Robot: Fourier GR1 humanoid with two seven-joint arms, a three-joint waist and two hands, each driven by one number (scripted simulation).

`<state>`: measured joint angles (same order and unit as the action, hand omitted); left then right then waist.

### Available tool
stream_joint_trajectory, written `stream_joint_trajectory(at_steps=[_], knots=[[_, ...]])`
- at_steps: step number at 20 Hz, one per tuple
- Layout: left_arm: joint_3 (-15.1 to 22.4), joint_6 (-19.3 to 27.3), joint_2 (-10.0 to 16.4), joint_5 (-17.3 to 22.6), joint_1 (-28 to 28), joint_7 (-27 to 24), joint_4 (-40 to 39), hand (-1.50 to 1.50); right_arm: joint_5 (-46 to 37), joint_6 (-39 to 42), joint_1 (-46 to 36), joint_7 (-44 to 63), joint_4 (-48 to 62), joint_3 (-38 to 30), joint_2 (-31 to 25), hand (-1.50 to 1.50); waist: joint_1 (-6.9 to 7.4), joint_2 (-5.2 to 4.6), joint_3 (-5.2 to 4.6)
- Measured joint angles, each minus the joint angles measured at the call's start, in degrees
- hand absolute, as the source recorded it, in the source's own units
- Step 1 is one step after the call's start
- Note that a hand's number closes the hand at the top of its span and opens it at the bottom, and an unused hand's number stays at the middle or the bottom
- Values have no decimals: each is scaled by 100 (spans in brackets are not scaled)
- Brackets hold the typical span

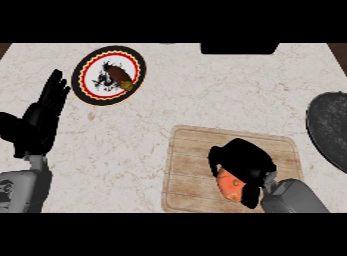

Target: Pick the squash from the cutting board and place it in the pan

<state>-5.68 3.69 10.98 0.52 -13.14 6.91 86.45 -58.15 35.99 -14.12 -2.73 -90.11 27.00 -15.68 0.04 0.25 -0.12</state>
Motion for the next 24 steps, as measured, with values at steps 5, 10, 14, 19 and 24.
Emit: stream_joint_trajectory(at_steps=[5,10,14,19,24], knots=[[-75,-57,-2,14,168,-208,-35,0,-163,-301,708,261,-677,-76,34,150,-54,1,6],[-128,31,-9,-27,297,-212,3,0,-534,-987,2354,800,-2046,88,-218,150,-266,45,8],[-152,58,-22,-21,323,-193,1,0,-751,-1766,3165,866,-3280,-3,-416,150,-335,60,12],[-151,27,13,-24,302,-145,46,0,-602,-2450,4102,791,-4453,-374,-478,150,-278,40,13],[-111,-46,-2,12,279,-123,80,0,-536,-2931,4241,656,-4521,-1030,-245,150,-172,7,16]])
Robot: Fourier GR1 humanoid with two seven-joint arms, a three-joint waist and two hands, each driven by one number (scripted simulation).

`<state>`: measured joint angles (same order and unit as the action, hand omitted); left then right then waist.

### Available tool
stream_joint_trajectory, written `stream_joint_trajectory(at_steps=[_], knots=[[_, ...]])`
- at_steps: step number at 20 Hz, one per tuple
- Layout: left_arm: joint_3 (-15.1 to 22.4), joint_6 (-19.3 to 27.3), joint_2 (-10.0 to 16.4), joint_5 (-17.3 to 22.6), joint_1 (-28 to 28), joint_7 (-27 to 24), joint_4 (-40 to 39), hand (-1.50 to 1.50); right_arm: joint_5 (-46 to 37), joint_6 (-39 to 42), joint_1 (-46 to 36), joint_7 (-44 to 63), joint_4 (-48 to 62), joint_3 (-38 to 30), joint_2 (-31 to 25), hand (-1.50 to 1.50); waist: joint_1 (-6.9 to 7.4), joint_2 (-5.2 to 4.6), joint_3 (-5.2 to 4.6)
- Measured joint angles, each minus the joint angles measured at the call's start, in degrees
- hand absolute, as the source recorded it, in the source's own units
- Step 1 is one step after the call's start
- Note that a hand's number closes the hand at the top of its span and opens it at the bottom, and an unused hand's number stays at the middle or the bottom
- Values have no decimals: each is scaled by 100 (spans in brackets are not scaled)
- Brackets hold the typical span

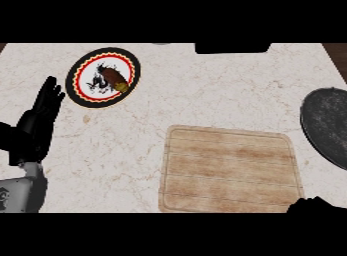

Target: Pick the squash from the cutting board and place it in the pan

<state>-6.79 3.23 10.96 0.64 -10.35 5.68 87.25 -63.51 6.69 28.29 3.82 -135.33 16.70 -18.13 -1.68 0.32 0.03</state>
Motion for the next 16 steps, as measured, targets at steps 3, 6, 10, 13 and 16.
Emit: stream_joint_trajectory(at_steps=[3,6,10,13,16], knots=[[25,21,-32,-27,-20,-33,-7,0,185,-76,-100,-67,51,-369,274,150,40,-19,2],[14,-8,-16,-2,-79,-20,-23,0,586,0,-308,-52,156,-706,611,150,74,-36,7],[30,-17,-10,-31,-210,-25,-148,0,1621,263,-928,-43,447,-1691,710,150,122,-58,8],[78,-8,-50,-57,-251,-31,-146,0,2467,421,-1646,-111,1114,-2730,386,150,179,-61,5],[81,-12,-59,-67,-345,-47,-237,0,3010,488,-2421,-338,2120,-3525,-84,150,217,-66,4]])
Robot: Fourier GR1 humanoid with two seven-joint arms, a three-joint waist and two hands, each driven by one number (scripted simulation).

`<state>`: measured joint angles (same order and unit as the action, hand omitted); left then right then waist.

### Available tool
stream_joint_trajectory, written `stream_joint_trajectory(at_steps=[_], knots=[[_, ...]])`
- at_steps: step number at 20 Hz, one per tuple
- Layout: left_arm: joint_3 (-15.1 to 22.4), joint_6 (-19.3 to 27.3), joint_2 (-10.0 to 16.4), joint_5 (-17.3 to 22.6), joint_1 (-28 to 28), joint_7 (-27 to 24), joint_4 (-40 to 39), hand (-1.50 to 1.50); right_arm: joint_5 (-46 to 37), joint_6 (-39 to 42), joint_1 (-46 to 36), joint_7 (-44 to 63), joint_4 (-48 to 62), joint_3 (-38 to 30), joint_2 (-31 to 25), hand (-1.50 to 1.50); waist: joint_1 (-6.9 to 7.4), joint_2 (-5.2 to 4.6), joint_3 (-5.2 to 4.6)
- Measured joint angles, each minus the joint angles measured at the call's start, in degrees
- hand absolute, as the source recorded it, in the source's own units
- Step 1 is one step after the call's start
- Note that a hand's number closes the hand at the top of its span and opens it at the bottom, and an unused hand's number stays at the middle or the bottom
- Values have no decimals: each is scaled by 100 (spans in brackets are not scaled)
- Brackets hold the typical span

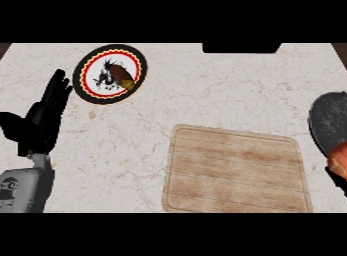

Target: Pick the squash from the cutting board and place it in the pan

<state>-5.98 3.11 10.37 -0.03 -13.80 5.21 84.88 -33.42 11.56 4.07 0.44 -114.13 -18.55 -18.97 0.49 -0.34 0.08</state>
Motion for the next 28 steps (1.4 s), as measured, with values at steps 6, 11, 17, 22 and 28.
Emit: stream_joint_trajectory(at_steps=[6,11,17,22,28], knots=[[17,-52,2,12,-67,8,-40,0,-244,-589,-1071,-1093,2450,-732,-942,150,120,-26,5],[99,-10,-101,-57,-93,-78,-115,0,-491,-1269,-2015,-2013,4666,-856,-1307,150,184,-46,11],[54,-79,-76,-17,-236,-163,-277,0,-558,-1731,-3022,-2844,6926,-969,-1506,-150,226,-65,17],[67,-117,-63,-19,-227,-193,-263,0,-501,-955,-3363,-3009,8190,-929,-1679,-150,270,-83,21],[83,-91,-105,-12,-219,-108,-187,0,-447,-648,-3744,-3669,9287,-1001,-1848,-150,257,-84,25]])
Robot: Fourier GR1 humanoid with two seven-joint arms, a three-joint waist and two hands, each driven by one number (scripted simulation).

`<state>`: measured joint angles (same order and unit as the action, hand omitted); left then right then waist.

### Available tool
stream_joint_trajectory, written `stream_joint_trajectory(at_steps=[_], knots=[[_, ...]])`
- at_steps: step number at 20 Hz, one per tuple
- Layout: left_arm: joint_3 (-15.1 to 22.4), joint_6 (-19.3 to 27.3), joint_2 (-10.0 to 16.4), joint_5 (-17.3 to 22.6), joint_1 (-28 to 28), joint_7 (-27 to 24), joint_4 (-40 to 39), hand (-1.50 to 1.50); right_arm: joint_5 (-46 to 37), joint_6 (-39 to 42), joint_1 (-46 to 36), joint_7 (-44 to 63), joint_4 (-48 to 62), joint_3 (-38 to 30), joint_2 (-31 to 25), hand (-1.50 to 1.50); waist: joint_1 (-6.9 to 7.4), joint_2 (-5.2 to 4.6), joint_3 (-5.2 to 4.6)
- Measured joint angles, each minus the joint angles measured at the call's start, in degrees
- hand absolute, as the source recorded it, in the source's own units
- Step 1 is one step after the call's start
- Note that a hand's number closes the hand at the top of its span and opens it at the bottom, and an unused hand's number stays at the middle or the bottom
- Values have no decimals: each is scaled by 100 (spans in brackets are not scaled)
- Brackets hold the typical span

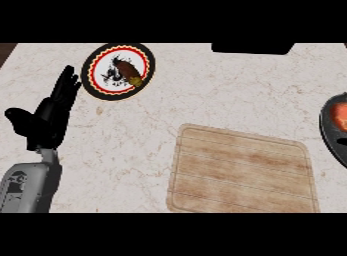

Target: Pick the squash from the cutting board and place it in the pan

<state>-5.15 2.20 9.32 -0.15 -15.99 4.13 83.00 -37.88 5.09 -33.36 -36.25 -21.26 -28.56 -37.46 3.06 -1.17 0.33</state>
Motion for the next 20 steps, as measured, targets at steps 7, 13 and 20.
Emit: stream_joint_trajectory(at_steps=[7,13,20], knots=[[-124,-41,116,54,103,44,71,0,719,385,-78,-901,487,-689,-288,-150,-116,41,-3],[-112,74,59,-36,170,26,66,0,1264,1586,261,-1159,799,-1085,-931,-150,-248,77,-13],[-205,99,104,-7,307,80,140,0,1668,2351,1024,-1171,667,-1172,-1517,-150,-421,136,-20]])
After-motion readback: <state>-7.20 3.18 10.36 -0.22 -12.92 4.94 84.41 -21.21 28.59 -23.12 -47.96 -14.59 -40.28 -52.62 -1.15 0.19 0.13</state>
